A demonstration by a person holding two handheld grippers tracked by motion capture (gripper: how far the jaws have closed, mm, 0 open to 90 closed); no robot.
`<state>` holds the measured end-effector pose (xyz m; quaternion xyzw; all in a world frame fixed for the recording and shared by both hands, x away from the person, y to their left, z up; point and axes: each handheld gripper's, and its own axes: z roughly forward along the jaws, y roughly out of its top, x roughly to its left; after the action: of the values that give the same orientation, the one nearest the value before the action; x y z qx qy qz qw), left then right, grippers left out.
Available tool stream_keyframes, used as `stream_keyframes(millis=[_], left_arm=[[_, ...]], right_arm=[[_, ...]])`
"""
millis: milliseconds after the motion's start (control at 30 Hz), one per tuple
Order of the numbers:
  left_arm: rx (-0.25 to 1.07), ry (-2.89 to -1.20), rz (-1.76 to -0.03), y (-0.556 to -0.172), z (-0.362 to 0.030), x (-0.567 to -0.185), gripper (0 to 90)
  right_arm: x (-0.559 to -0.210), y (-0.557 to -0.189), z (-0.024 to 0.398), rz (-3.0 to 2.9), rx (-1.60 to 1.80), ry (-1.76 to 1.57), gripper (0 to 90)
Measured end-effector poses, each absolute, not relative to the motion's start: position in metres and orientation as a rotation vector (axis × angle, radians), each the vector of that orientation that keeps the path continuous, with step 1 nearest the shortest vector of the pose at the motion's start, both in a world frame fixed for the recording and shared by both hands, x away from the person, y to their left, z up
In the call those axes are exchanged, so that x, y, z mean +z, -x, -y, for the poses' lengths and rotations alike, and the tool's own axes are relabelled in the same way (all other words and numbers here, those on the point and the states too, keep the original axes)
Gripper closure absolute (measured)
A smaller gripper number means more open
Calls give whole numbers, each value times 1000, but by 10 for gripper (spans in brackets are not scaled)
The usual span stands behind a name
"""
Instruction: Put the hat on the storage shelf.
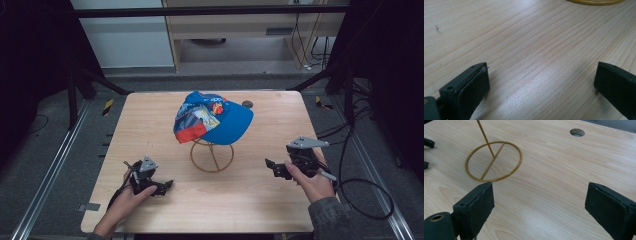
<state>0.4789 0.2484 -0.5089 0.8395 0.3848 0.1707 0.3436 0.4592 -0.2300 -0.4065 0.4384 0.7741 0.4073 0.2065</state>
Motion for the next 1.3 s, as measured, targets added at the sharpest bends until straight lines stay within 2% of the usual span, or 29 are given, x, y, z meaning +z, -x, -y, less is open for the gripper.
stream_keyframes(millis=[733, 1300], left_arm=[[443, -2182, -1002, -479, -248, -509, 0], [443, -2181, -1002, -479, -248, -509, 0]], right_arm=[[-476, -465, 197, -2236, 1097, -1326, 92], [-505, -467, 186, -2259, 1003, -1366, 89]])
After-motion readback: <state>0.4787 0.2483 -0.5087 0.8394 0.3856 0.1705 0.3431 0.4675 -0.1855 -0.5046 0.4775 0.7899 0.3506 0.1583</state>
